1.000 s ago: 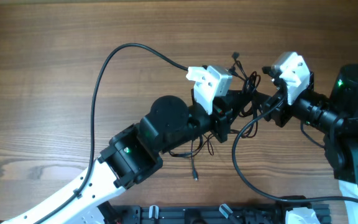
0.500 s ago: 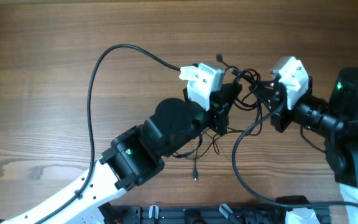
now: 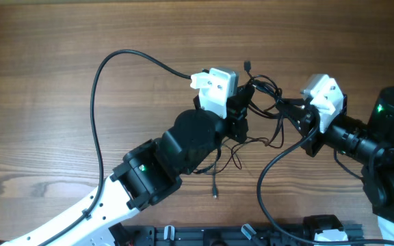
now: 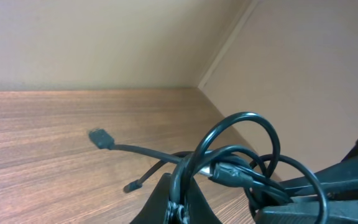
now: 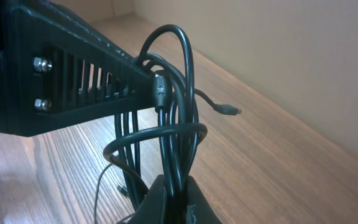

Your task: Untangle cables

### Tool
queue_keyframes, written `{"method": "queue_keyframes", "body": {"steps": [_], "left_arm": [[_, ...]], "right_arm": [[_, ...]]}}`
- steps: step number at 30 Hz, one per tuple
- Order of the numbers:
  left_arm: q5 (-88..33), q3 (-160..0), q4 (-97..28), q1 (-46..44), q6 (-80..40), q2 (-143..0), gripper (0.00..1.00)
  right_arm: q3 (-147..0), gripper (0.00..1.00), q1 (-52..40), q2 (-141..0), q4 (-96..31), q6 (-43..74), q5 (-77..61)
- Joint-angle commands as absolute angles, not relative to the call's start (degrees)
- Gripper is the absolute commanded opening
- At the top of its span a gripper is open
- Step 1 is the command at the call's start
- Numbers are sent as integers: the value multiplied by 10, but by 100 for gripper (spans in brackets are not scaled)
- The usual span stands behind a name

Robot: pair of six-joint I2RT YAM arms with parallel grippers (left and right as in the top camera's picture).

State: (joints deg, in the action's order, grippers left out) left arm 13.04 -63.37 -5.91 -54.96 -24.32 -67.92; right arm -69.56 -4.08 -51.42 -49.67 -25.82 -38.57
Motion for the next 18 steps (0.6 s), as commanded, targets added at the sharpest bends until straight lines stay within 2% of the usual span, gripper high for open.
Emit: {"method": "queue_keyframes", "body": {"steps": [1, 5, 8, 15, 16, 18], "left_arm": [[190, -636, -85, -506, -258, -670, 4], [181, -636, -153, -437, -380, -670, 4], [98, -636, -162, -401, -386, -670, 4], [38, -636, -161, -393, -386, -670, 4], [21, -636, -159, -393, -378, -670, 4], [-13, -636, -149, -393, -360, -670, 4]], "right_arm": [[-698, 4, -39, -508, -506, -266, -387], [-698, 4, -39, -508, -514, -268, -391], [-698, 4, -39, -508, -515, -265, -391], [-698, 5, -39, -508, -512, -218, -375], [-698, 13, -39, -508, -511, -205, -358], [-698, 64, -39, -509, -511, -179, -316]]}}
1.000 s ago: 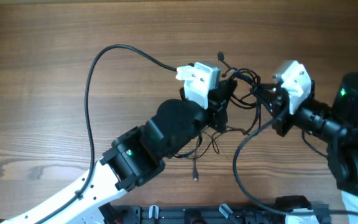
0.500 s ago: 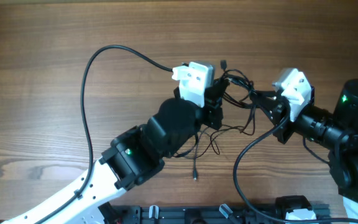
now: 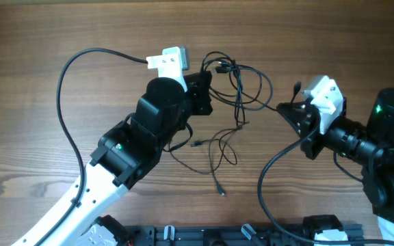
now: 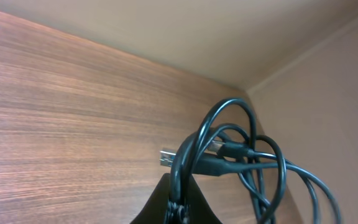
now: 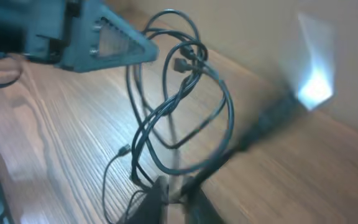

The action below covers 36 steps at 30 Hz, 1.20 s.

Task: Untangle cables
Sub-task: 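Release the right gripper and pull the bundle leftward with the left gripper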

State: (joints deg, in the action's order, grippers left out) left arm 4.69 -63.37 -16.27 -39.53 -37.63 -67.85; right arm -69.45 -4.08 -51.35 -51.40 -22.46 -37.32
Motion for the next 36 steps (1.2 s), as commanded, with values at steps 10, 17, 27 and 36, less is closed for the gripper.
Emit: {"method": "queue_keyframes", "body": {"steps": [10, 17, 27, 36], "left_arm": [[-135, -636, -96, -392, -302, -669, 4], [-135, -636, -94, -392, -302, -660, 4], [-210, -636, -71, -393, -302, -655, 4], [-270, -636, -49, -392, -285, -639, 4]], "right_arm": [[-698, 100, -39, -521, -509, -178, -241], [-698, 99, -39, -580, -510, -174, -239], [-698, 97, -39, -637, -473, -174, -336], [-698, 93, -39, -676, -463, -70, -163]]}}
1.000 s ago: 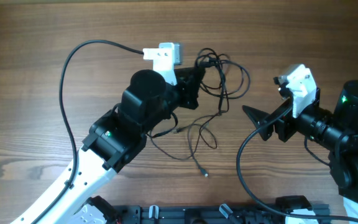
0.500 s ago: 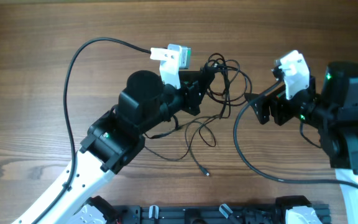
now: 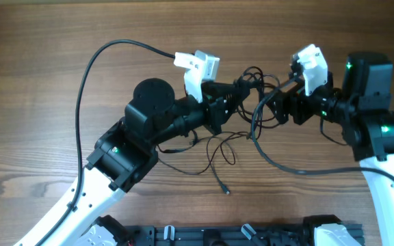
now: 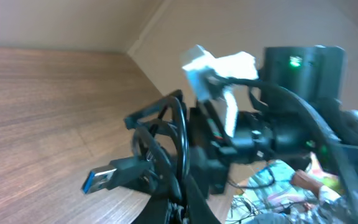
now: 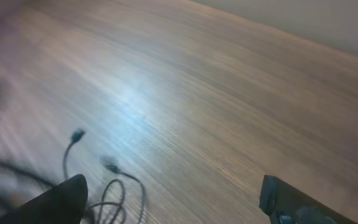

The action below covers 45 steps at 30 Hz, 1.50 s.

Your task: Untangle cables

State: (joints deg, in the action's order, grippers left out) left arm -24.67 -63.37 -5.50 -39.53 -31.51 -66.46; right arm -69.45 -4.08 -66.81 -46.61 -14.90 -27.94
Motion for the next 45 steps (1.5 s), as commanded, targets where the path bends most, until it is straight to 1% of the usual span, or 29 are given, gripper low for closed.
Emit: {"method": "queue_keyframes", "body": {"steps": [1, 3, 11, 13, 16, 18, 21, 29, 32, 37, 42, 44, 45], "left_arm": [[-269, -636, -49, -391, -268, -633, 4], [-265, -636, -53, -386, -244, -615, 4], [-130, -636, -143, -357, -242, -537, 4], [-107, -636, -157, -357, -242, -531, 4], [-108, -636, -164, -357, -242, -533, 4], [-108, -636, -166, -357, -242, -537, 4], [-108, -636, -166, -357, -242, -542, 4], [-118, -636, -163, -359, -244, -573, 4], [-158, -636, -135, -359, -249, -591, 4], [-220, -636, -96, -359, -272, -618, 4], [-231, -636, -90, -378, -274, -628, 4], [-229, -636, -81, -390, -274, -628, 4], [-229, -636, -81, -393, -274, -628, 4]], "right_arm": [[-698, 97, -39, -676, -464, -41, -123], [-698, 100, -38, -676, -466, -13, -74], [-698, 100, -8, -676, -470, 2, -96], [-698, 100, -6, -676, -467, 2, -140], [-698, 100, -7, -676, -458, -3, -238], [-698, 100, -7, -676, -455, -36, -354], [-698, 100, -7, -676, -455, -52, -470], [-698, 100, -7, -676, -455, -60, -712], [-698, 100, -7, -676, -454, -59, -767], [-698, 100, -7, -676, -454, -58, -770], [-698, 97, -7, -676, -418, -47, -770], [-698, 89, -7, -676, -393, -10, -771], [-698, 84, -7, -676, -388, -11, -780]]}}
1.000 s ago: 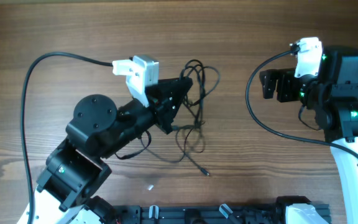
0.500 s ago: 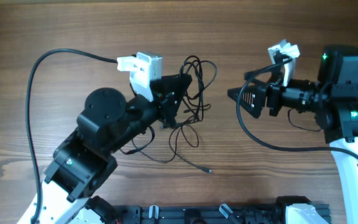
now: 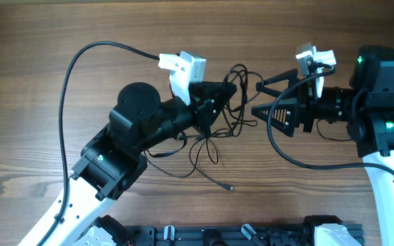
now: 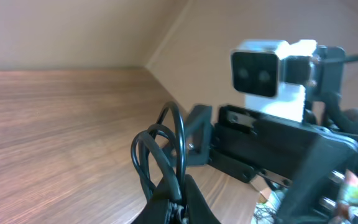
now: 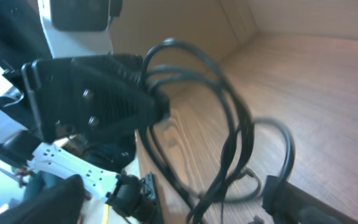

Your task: Untangle cables

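Observation:
A tangle of black cables [image 3: 233, 96] hangs off the wooden table, with my left gripper [image 3: 217, 101] shut on its loops. The left wrist view shows those loops [image 4: 165, 144] rising out of the shut left gripper [image 4: 178, 200]. Thin strands [image 3: 205, 149] trail from the tangle down onto the table and end in a small plug [image 3: 230, 186]. My right gripper [image 3: 257, 98] stands wide open just right of the tangle, facing it and touching nothing. In the right wrist view the loops [image 5: 219, 134] hang ahead of the open right gripper [image 5: 173, 190].
The wooden table [image 3: 40, 41] fills the view. Thick black camera leads arc from each wrist, the left lead [image 3: 70, 75] and the right lead [image 3: 279, 147]. A dark rail [image 3: 252, 236] runs along the near edge.
My right gripper has backed slightly to the right and turned level, so its open jaws now face the tangle. The left gripper has shifted a little left, still shut on the cables.
At first both grippers were shut on the tangle, close together. Then the left gripper held the bundle further left, with a strand stretched to the right gripper. Later the right gripper was open beside the bundle. Now it faces it open.

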### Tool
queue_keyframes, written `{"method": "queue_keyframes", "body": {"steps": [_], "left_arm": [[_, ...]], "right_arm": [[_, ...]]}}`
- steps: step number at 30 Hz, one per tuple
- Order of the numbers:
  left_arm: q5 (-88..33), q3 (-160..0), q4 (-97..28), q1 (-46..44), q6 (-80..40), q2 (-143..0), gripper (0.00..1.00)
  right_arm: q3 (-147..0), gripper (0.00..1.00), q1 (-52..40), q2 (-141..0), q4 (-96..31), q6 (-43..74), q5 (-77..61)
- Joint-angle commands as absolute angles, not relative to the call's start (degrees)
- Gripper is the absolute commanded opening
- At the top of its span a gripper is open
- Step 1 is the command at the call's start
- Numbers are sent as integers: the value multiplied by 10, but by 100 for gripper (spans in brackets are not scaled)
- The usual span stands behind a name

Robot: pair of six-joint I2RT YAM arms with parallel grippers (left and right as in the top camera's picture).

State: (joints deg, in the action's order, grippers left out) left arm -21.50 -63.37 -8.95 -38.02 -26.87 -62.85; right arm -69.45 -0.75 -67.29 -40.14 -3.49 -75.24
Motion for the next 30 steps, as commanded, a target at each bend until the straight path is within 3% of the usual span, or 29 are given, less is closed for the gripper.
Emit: {"method": "queue_keyframes", "body": {"steps": [1, 3, 4, 6, 9, 13, 18, 22, 30], "left_arm": [[-229, -636, -81, -393, -274, -628, 4], [-229, -636, -81, -393, -274, -628, 4], [-229, -636, -81, -393, -274, -628, 4], [-229, -636, -81, -393, -274, -628, 4], [-220, -636, -79, -393, -274, -628, 4], [-207, -636, -69, -393, -266, -628, 4], [-53, -636, -124, -393, -151, -628, 4], [74, -636, -167, -388, -136, -628, 4], [166, -636, -187, -344, 45, -628, 4]], "right_arm": [[-698, 75, -7, -676, -383, -15, -794], [-698, 57, -7, -676, -373, -15, -829], [-698, 55, -7, -676, -371, -15, -836], [-698, 36, -7, -676, -371, -15, -839], [-698, 29, -7, -676, -371, -15, -851], [-698, 4, -7, -676, -371, -13, -851], [-698, 4, -7, -676, -360, -13, -919], [-698, 4, -7, -676, -334, 23, -930], [-698, 4, -7, -676, -294, 92, -930]]}}
